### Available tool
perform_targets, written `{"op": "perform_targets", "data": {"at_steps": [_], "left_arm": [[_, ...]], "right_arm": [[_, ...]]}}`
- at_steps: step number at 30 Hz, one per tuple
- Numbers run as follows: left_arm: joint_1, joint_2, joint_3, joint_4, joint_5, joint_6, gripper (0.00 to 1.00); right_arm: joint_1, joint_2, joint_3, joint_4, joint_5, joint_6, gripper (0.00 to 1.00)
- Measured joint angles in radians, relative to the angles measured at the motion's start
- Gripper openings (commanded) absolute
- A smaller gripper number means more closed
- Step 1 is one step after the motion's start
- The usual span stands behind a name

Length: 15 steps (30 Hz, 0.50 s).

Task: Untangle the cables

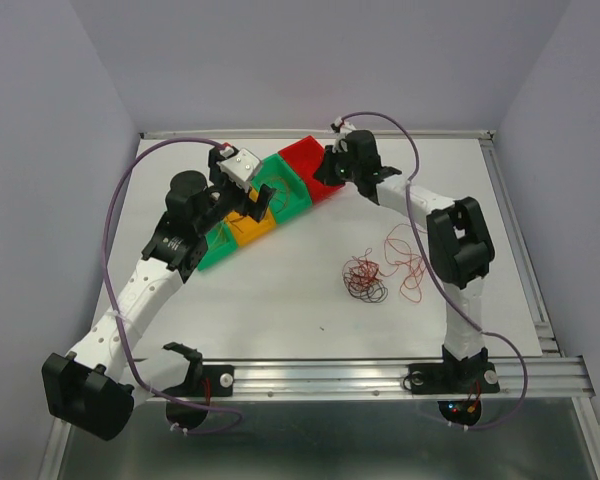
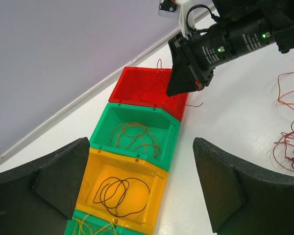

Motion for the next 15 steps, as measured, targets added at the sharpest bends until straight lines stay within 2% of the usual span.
{"op": "perform_targets", "data": {"at_steps": [9, 15], "left_arm": [[0.000, 0.011, 0.000, -0.002, 0.002, 0.000, 0.99], [0.000, 0.020, 0.000, -0.005, 0.006, 0.000, 0.99]], "right_arm": [[-0.070, 0.175, 0.210, -0.023, -0.170, 0.055, 0.02], [-0.084, 0.300, 0.365, -0.037, -0.191, 0.089, 0.01]]}}
